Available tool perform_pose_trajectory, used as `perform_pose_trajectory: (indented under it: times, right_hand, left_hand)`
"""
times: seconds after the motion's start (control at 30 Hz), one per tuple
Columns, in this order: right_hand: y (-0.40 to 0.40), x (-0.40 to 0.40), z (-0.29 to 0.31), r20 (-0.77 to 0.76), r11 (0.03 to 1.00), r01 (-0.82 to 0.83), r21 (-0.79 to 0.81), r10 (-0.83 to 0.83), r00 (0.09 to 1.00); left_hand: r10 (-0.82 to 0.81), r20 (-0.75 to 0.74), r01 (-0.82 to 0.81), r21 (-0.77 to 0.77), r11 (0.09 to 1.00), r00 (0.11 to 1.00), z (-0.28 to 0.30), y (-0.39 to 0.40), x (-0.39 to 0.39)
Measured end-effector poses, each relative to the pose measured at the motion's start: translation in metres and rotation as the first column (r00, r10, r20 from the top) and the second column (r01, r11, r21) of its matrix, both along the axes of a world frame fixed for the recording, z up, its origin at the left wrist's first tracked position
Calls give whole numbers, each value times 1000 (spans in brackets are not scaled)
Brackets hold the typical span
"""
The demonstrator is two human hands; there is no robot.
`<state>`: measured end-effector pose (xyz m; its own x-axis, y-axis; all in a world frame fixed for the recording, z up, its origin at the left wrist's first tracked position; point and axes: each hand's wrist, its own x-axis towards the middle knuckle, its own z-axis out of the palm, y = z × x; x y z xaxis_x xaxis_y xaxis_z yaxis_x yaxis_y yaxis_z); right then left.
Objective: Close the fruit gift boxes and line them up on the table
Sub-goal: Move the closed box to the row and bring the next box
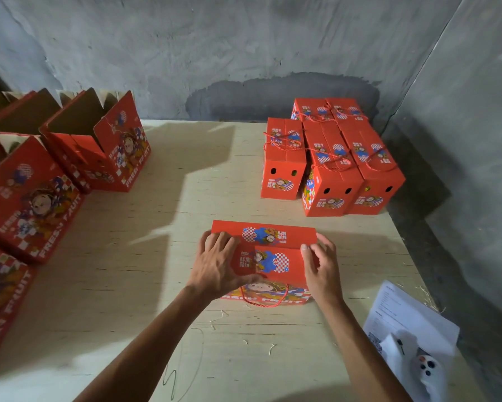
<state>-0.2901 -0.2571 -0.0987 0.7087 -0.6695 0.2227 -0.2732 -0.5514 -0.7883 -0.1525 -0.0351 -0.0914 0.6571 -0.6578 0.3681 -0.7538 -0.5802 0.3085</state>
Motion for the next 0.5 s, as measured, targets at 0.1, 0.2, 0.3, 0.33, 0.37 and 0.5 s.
perform_pose_trajectory:
  times: [0.1,0.2,0.3,0.33,0.37,0.5]
  right_hand:
    - [2,1,-2,60,999,16,36,-18,998]
    - [2,2,-3,81,999,8,41,-11,997]
    - [1,3,-2,49,998,-24,51,22,999]
    - [1,3,-2,42,998,-34,49,32,999]
    - [1,4,-2,36,998,-42,47,41,999]
    - [-1,5,1,10,998,-51,35,51,999]
  left_hand:
    - [15,-88,-11,46,999,996,2,0,-1]
    - [2,-119,11,116,993,993,8,-3,-1]
    - [-18,-164,55,222,973,986,14,-10,-2]
    - [-10,-206,56,223,973,978,16,-12,-2]
    - [5,-249,47,204,978,968,17,-14,-2]
    - [101,-381,-17,216,976,919,24,-29,3]
